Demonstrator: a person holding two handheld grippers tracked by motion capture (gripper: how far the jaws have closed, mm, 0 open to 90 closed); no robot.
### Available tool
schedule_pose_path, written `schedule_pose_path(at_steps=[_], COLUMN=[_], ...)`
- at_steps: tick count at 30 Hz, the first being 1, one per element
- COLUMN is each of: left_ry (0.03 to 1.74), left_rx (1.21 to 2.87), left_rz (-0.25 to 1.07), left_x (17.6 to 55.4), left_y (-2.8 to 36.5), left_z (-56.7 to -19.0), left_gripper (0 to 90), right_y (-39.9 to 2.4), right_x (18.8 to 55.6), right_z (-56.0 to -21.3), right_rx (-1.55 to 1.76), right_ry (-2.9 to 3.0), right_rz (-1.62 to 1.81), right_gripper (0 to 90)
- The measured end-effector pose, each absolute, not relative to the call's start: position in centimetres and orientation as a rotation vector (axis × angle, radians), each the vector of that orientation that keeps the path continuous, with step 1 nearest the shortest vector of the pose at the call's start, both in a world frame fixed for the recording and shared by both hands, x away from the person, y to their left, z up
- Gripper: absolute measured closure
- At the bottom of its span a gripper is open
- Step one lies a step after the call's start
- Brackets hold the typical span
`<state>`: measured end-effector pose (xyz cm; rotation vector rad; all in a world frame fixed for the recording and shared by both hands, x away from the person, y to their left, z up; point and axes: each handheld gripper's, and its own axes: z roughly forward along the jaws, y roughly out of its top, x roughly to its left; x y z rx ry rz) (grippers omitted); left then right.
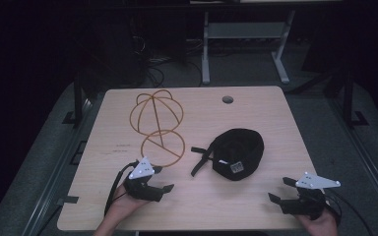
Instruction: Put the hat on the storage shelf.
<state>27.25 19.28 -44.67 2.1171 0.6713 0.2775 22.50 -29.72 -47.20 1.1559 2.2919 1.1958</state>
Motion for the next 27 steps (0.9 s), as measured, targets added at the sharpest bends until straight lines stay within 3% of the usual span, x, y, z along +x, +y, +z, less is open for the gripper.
schedule_pose_path(at_steps=[27], left_ry=[0.610], left_rx=[2.118], left_rz=[0.181], left_x=[27.3], left_y=[16.2], left_z=[-43.0], left_gripper=[18.9], right_y=[-29.6], right_x=[22.3], right_z=[-47.0], right_rx=[1.148], right_ry=[2.283], right_rz=[1.211], right_gripper=[17.3])
